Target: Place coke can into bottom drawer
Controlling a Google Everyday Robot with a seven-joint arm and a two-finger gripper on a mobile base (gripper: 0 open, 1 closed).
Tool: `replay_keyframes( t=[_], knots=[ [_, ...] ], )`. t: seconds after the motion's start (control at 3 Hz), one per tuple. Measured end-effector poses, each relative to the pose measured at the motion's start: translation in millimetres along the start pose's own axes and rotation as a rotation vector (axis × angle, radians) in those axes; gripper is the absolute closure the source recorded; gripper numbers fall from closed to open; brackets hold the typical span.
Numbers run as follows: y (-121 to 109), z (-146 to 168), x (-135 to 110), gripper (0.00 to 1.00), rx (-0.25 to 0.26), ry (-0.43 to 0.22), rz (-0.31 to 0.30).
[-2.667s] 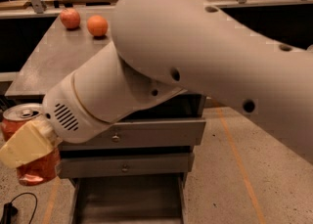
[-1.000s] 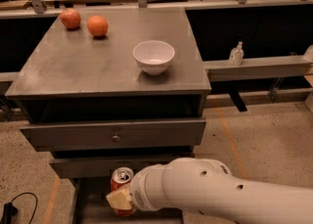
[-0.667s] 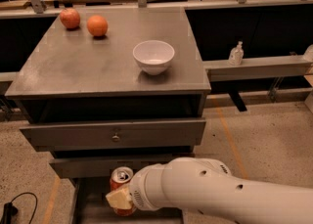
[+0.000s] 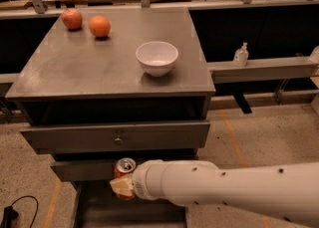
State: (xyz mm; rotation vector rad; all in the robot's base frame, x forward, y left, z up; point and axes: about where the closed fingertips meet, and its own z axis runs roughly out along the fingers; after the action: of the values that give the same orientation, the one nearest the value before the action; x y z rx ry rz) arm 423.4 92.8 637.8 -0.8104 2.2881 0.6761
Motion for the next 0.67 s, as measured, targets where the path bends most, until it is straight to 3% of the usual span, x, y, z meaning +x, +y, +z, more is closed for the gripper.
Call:
replay_keyframes(
  t=[0.33,0.67],
  knots=[
    [-41.2,67.8,-3.5,1.00,0.011,-0.049,0.022],
    [-64.9,140.8,-10.6,1.00,0.036,-0.103,-0.016]
  ],
)
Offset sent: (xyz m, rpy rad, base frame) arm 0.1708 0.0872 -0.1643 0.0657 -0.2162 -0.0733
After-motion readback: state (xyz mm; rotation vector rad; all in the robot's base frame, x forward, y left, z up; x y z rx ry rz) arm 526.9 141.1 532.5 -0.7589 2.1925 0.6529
